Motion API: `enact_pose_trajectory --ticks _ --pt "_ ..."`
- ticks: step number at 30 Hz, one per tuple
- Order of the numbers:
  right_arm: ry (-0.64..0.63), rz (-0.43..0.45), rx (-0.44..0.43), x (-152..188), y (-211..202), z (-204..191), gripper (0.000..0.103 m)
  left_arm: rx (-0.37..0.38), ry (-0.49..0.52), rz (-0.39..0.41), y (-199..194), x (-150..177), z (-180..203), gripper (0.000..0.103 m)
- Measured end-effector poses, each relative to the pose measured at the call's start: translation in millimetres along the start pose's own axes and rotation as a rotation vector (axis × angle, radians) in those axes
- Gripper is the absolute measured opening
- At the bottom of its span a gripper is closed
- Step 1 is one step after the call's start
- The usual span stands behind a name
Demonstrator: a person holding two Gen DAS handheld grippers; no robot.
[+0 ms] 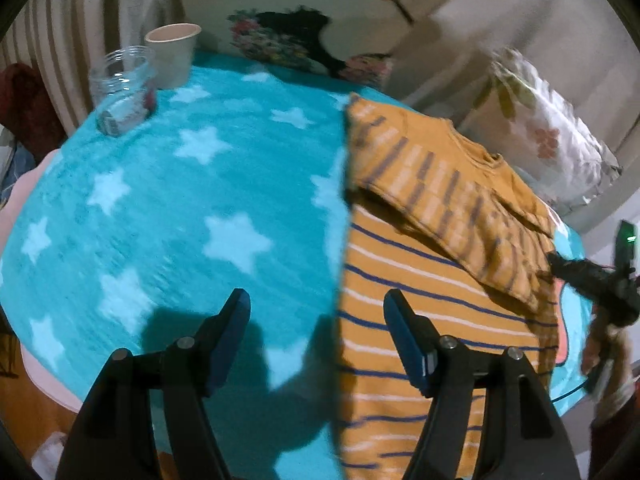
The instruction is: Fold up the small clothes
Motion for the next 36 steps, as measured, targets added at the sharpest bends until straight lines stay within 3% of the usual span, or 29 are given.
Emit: enact_pose_trajectory --ticks 4,5,6,7,10,14,18,19,20,21,23,24,27,32,36 --pt "-0.068 -0.086 -0.036 33 31 -9 0.054 -0.004 0.014 0.011 -9 13 29 0.068" --pt "-0.099 -0.091 -0.029 39 37 -14 0.041 -0.014 0.016 0.015 -13 17 34 0.068" --pt "-0.135 -0.085 -0.008 41 39 -16 0.018 -0.021 0.014 0.018 -15 20 36 0.068" --pt "-0.171 -0.079 0.015 41 41 -16 0.008 -0.032 0.008 0.022 -19 24 38 0.068" --pt "-0.183 -0.068 -0.02 31 32 -17 0.007 -0.059 -0.026 0.045 -34 32 35 0.068" --pt "-0.18 0.02 0.043 3 5 2 0.004 -0.095 -0.066 0.056 -45 42 25 0.069" --pt "-0.158 0.079 0.212 -21 -2 42 0.003 -0.119 -0.085 0.046 -45 52 22 0.069" --pt "-0.126 0.058 0.183 -18 -5 48 0.004 -0.124 -0.083 0.039 -43 55 22 0.069" --pt "-0.106 0.061 0.154 -16 -11 51 0.014 -0.129 -0.082 0.03 -41 58 21 0.069" --pt "-0.093 0.074 0.124 -13 -19 54 0.034 -0.136 -0.083 0.015 -37 62 21 0.07" --pt "-0.088 0.099 0.054 -5 -37 55 0.063 -0.136 -0.09 -0.005 -32 69 20 0.07" --pt "-0.057 0.119 -0.015 0 -49 57 0.068 -0.131 -0.101 -0.018 -28 74 19 0.069" --pt "0.037 0.056 -0.149 17 -64 65 0.068 -0.12 -0.131 -0.038 -21 83 16 0.069" --pt "-0.076 -0.07 -0.119 68 -75 85 0.068 -0.095 -0.175 -0.067 -7 100 10 0.069" --pt "-0.076 -0.243 -0.248 128 -75 82 0.068 -0.036 -0.229 -0.082 5 116 8 0.07"
Point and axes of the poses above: each gripper's, at about its wrist camera, not at the fingertips, and y roughly the way its jaws point, z to its right, x to its underside, the point moved 10 cm from there along y, roughly the way its jaws point, and after that the axes turned 8 degrees about y, right-handed, at the moved point
